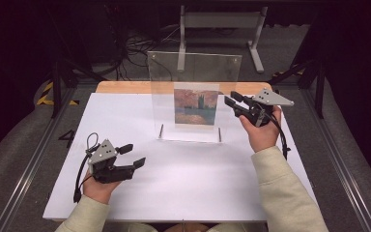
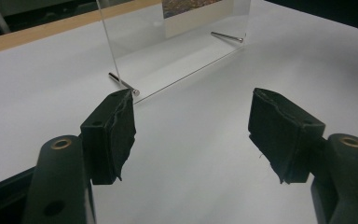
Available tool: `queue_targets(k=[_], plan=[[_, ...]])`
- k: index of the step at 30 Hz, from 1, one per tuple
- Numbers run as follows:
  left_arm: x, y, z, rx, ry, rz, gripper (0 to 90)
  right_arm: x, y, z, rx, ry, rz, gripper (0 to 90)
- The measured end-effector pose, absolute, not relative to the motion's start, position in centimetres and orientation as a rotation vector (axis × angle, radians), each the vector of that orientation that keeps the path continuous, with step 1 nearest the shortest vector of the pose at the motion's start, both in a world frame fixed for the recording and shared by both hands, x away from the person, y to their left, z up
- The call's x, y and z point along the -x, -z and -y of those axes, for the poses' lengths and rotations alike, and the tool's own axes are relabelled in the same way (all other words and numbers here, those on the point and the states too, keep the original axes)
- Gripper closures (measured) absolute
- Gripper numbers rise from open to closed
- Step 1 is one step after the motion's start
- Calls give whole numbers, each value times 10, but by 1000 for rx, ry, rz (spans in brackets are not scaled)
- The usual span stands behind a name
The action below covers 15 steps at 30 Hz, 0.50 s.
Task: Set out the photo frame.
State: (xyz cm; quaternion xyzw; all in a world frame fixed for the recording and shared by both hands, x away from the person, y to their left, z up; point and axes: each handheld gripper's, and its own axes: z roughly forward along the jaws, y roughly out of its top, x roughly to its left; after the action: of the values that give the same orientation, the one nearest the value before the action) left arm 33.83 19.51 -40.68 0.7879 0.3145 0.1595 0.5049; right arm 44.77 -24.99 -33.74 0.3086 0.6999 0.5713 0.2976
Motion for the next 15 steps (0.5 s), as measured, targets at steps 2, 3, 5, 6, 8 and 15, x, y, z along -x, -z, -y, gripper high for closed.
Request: queue_targets(k=[2,3,5,6,8,15], plan=[[-339,407,-195,-1912,-387,-751,319,-449,338,250,-825,-1527,-1860,661],[-339,407,-195,-1910,-375,-759,318,-450,338,250,-825,-1529,-1858,661],[-339,408,-194,-1910,-375,-756,316,-451,339,250,-832,-1535,-1859,659],[-339,408,-194,-1911,-375,-755,315,-451,339,250,-830,-1536,-1860,656],[-339,407,-194,-1914,-374,-753,314,-452,340,250,-818,-1519,-1868,634],[-339,408,-196,-1910,-370,-756,309,-449,353,252,-860,-1446,-1887,436]])
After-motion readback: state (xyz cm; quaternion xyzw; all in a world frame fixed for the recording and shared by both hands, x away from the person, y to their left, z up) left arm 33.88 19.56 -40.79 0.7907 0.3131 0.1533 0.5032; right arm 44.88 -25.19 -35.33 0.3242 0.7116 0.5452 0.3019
